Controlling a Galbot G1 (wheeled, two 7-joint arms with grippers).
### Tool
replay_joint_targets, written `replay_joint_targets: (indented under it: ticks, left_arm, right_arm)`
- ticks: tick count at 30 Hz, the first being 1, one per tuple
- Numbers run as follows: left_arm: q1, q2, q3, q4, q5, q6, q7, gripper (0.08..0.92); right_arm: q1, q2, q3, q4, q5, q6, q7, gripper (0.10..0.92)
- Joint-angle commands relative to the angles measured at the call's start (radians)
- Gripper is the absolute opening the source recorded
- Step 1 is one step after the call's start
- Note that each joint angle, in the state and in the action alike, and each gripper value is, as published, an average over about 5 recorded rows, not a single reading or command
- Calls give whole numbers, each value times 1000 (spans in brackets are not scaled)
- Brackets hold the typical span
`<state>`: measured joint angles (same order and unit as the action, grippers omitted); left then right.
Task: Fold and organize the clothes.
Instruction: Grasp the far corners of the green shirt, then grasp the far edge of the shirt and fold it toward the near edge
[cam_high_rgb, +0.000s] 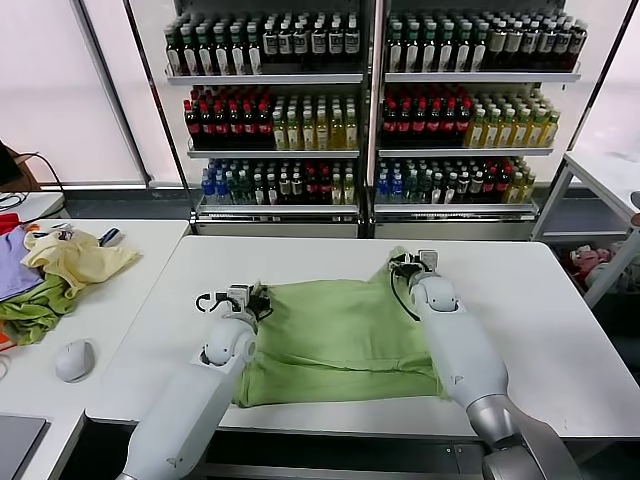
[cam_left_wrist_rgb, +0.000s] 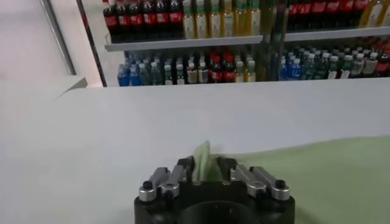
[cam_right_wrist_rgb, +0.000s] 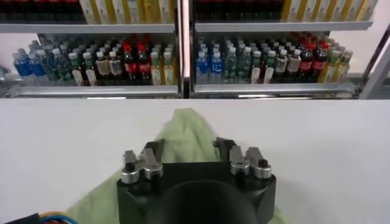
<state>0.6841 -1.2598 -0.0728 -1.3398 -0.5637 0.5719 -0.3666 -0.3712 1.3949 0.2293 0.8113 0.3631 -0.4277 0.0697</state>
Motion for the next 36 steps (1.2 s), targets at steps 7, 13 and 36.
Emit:
replay_joint_targets:
  ticks: [7,13,36]
  left_arm:
    - [37,20,-7,-49,-52,-54,12,103]
    - [59,35,-11,-105,-75,-110,27,101]
    - [280,164,-85,-549,-147,-151,32,101]
  right_arm:
    - [-50,-26,-4,77,6,32,-4,310]
    - [-113,-54,-4,186,15,62,-2,183]
    - [-515,-189,130,826,46,64,-5,116]
